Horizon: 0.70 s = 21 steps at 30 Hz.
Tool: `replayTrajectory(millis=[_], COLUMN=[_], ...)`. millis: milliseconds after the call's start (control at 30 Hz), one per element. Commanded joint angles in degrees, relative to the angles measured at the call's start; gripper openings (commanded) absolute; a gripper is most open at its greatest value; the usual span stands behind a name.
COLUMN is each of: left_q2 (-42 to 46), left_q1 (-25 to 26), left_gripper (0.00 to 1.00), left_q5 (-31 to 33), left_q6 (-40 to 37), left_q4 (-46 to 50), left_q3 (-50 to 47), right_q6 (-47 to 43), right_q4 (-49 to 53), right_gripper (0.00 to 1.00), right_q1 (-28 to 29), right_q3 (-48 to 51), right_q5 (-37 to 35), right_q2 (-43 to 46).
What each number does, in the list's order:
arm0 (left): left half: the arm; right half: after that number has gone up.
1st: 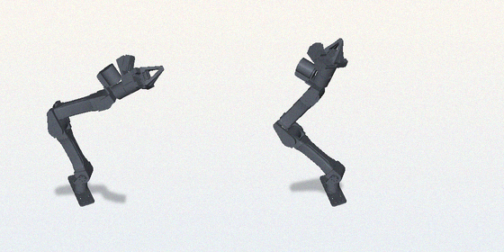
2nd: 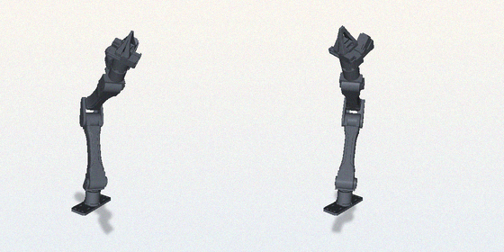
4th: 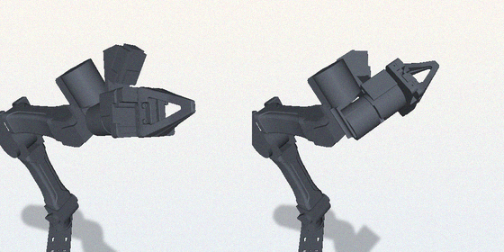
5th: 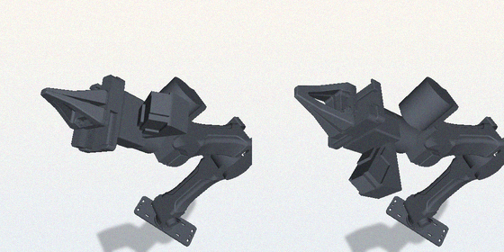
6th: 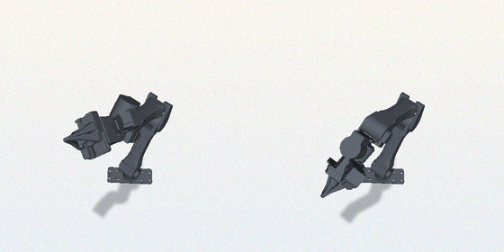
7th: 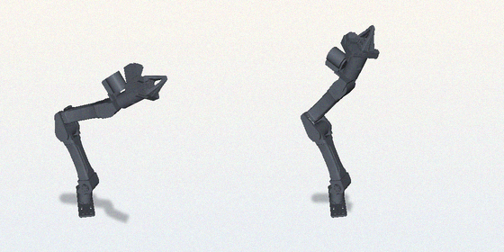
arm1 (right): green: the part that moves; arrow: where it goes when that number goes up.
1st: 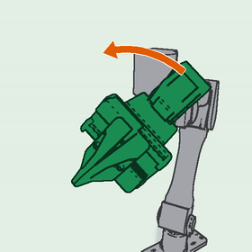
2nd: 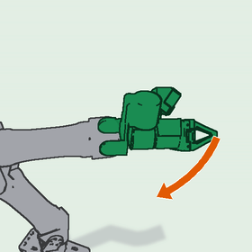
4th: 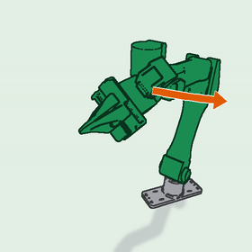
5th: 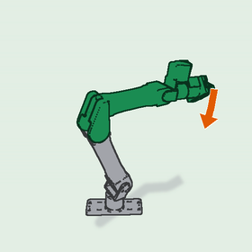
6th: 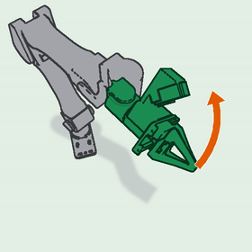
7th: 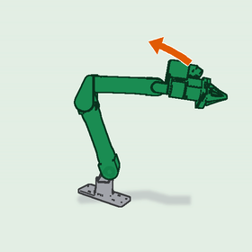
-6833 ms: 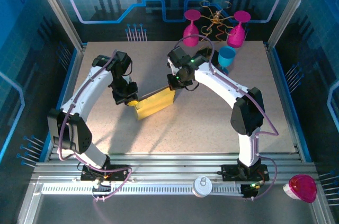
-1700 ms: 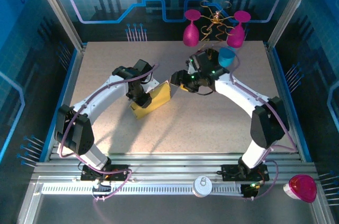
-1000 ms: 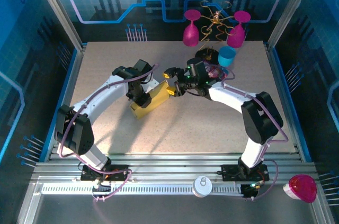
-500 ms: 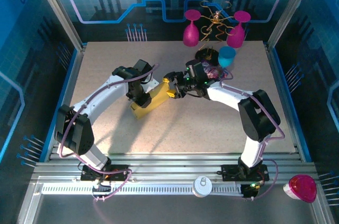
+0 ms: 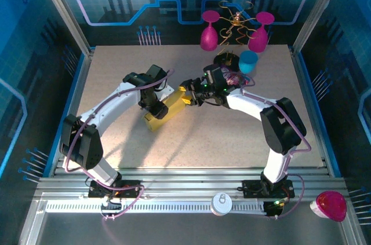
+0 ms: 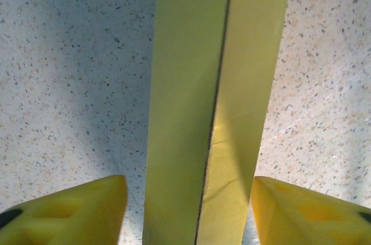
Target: Fold the paper box
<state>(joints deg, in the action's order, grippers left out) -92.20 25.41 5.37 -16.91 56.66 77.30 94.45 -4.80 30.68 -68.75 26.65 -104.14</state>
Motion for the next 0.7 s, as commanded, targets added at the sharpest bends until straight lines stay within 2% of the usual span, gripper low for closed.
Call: replayTrajectory(millis=[0, 267, 333, 467, 533, 667], left_q2=[2.4, 12.2, 15.0, 18.3, 19.8, 21.6], left_q1=[0.0, -0.1, -0.1, -0.2, -0.2, -0.2], left_gripper=[0.63, 0.70, 0.65, 0.48, 0.45, 0.47], left_q5=[-0.9, -2.5, -3.3, -4.1, -2.6, -1.3], left_q6=[2.8, 15.4, 21.1, 29.6, 32.0, 33.4], left_q4=[-0.6, -0.9, 0.9, 8.5, 12.2, 13.9], left_q3=[0.4, -1.2, -1.8, -3.1, -4.6, -8.3], right_q6=[-0.2, 0.2, 0.3, 0.5, 0.6, 0.6], right_q4=[1.2, 0.9, 1.0, 1.1, 1.2, 1.4], right_gripper=[0.48, 0.47, 0.47, 0.47, 0.47, 0.46], right_q1=[-0.5, -0.3, -0.3, -0.3, -0.3, -0.2], right_q3=[-1.1, -1.2, -1.4, -1.8, -1.9, -2.3], right_q5=[0.1, -0.2, -0.2, -0.1, -0.2, 0.0], right_q2=[-1.2, -1.4, -1.4, -1.6, -1.6, -2.0])
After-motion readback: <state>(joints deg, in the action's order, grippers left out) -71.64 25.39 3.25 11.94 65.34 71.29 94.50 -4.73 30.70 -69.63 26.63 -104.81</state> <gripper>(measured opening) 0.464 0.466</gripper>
